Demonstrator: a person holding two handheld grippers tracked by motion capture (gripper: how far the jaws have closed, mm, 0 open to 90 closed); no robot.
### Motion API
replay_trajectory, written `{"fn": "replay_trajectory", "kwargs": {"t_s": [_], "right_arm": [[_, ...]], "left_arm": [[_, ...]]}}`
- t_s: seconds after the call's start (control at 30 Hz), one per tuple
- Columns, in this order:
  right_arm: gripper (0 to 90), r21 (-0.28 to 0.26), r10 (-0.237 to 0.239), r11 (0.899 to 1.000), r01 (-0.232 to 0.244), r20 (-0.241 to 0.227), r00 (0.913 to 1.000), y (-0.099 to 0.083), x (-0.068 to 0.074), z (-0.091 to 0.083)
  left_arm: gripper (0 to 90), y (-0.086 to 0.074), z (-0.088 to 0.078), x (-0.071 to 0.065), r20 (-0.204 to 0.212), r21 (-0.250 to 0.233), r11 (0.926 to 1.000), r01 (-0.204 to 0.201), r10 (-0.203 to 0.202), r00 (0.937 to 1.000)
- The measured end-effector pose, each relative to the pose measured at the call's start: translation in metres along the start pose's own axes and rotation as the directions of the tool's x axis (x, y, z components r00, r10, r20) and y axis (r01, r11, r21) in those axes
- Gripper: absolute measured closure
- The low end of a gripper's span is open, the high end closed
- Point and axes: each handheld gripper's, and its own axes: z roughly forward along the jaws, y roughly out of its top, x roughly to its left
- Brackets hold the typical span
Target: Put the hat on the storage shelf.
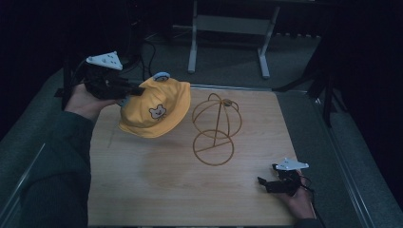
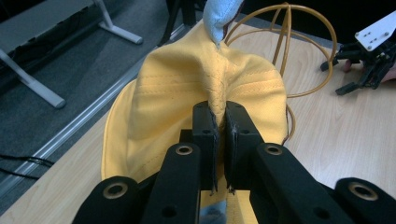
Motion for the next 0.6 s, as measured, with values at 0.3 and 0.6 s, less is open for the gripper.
{"fn": "replay_trajectory", "kwargs": {"t_s": [0.3, 0.6], "right_arm": [[12.4, 0.0, 0.0, 1.0, 0.0, 0.0, 1.0, 0.0, 0.0, 0.0], [12.4, 0.0, 0.0, 1.0, 0.0, 0.0, 1.0, 0.0, 0.0, 0.0]], "left_arm": [[84.2, 0.004, -0.003, 0.0, 0.027, -0.042, 0.999, 0.015, -0.013, 0.9995], [84.2, 0.014, 0.0, 0.001, 0.03, -0.018, 0.9998, 0.011, -0.01, 0.9995]]}}
